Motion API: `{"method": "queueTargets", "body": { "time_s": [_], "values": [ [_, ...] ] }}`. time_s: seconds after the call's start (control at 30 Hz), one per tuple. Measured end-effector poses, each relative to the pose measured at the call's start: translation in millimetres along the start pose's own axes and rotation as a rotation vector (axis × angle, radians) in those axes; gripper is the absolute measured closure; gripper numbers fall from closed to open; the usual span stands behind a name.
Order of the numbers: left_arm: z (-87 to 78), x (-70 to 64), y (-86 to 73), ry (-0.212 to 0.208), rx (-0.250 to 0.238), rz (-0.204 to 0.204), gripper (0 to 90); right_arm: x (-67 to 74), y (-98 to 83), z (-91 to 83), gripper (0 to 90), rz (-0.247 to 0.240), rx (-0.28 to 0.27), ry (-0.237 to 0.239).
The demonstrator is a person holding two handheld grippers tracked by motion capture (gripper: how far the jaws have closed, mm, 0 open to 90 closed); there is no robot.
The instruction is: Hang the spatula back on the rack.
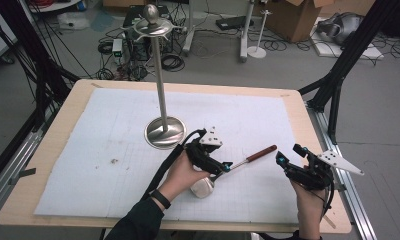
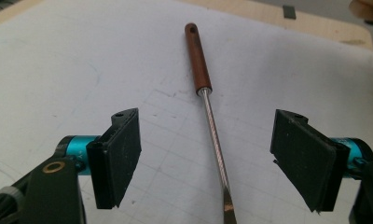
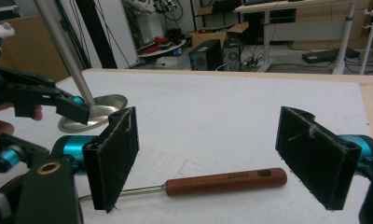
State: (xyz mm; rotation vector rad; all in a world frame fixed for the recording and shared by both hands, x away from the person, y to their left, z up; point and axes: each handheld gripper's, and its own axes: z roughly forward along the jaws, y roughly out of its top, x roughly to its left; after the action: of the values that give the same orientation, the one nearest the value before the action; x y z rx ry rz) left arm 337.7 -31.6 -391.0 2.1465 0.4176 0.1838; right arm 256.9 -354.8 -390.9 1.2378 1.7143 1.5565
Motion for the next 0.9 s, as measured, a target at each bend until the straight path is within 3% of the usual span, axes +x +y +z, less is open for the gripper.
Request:
{"method": "queueTargets", "body": {
  "time_s": [0.27, 0.37, 0.57, 0.9],
  "values": [
    [30.1, -6.1, 11.5, -0.010, 0.192, 0.038, 26.9, -1.0, -0.1, -1.5, 20.2, 0.005, 0.001, -0.002],
    [39.9, -8.5, 13.2, -0.004, 0.225, 0.028, 28.4, -2.4, -0.4, -2.5, 20.2, 0.008, -0.006, -0.002],
    [55.0, -13.8, 16.2, -0.008, 0.319, 0.028, 39.9, -4.1, -0.5, -4.2, 20.3, 0.014, -0.010, 0.000],
    [63.5, -14.8, 17.4, 0.003, 0.422, -0.016, 56.4, -6.0, -0.7, -5.4, 20.3, 0.019, -0.016, -0.001]
  ]
}}
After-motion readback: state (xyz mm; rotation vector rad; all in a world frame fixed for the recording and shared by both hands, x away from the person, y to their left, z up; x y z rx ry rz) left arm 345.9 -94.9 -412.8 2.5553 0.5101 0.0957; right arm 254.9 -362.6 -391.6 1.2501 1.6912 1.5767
